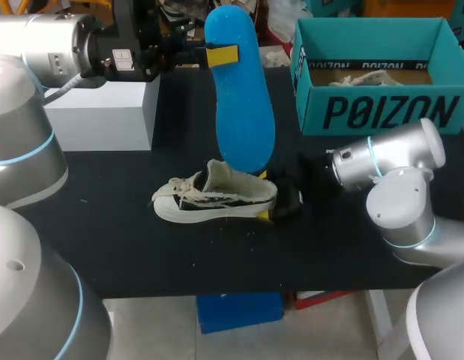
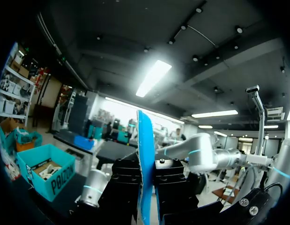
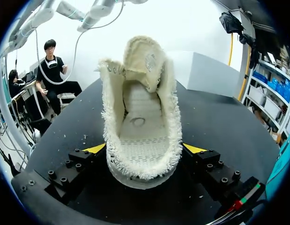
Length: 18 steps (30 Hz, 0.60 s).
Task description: Take the shoe out of the shoebox, open the shoe tongue, remove and reinsert the insole, then place the shoe into the shoebox
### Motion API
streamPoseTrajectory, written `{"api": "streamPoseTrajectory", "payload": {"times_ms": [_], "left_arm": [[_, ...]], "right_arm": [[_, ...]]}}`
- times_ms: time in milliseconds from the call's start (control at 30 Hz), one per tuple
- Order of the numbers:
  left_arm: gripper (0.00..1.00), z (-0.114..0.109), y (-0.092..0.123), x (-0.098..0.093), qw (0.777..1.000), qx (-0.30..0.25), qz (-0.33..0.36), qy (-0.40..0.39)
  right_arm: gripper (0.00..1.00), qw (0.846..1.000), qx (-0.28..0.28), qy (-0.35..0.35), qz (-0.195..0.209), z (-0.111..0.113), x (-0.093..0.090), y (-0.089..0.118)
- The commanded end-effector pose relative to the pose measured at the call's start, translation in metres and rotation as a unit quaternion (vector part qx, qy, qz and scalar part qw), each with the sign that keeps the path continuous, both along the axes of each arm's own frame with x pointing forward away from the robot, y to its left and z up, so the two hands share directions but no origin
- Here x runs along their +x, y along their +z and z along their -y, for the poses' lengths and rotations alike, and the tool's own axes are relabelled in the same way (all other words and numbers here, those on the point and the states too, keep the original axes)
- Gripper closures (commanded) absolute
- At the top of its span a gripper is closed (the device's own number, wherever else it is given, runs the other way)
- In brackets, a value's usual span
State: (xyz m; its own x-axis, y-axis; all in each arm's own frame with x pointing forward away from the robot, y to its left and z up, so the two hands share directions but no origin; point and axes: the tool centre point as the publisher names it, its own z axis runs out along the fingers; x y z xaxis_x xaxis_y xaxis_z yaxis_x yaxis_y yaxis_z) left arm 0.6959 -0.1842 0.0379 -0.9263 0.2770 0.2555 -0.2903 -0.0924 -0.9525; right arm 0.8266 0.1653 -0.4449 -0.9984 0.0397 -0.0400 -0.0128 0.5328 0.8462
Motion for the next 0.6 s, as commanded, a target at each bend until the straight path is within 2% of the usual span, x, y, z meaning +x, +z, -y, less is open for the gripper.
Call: {"api": "streamPoseTrajectory", "payload": {"times_ms": [33,200,367,600], "left_arm": [[1.00,0.000,-0.001,-0.001,1.000,0.001,0.000,0.001],[1.00,0.000,-0.001,-0.001,1.000,0.001,0.000,0.001],[1.00,0.000,-0.001,-0.001,1.000,0.001,0.000,0.001],[1.00,0.000,-0.001,-0.001,1.000,0.001,0.000,0.001]], "right_arm": [[0.00,1.000,-0.003,-0.001,0.001,0.003,0.000,0.001],[0.00,0.998,-0.059,0.017,0.004,0.011,0.000,0.024],[0.00,0.988,-0.150,0.032,0.016,0.020,0.007,0.056],[0.00,0.961,-0.272,0.040,0.022,0.022,0.020,0.078]]}}
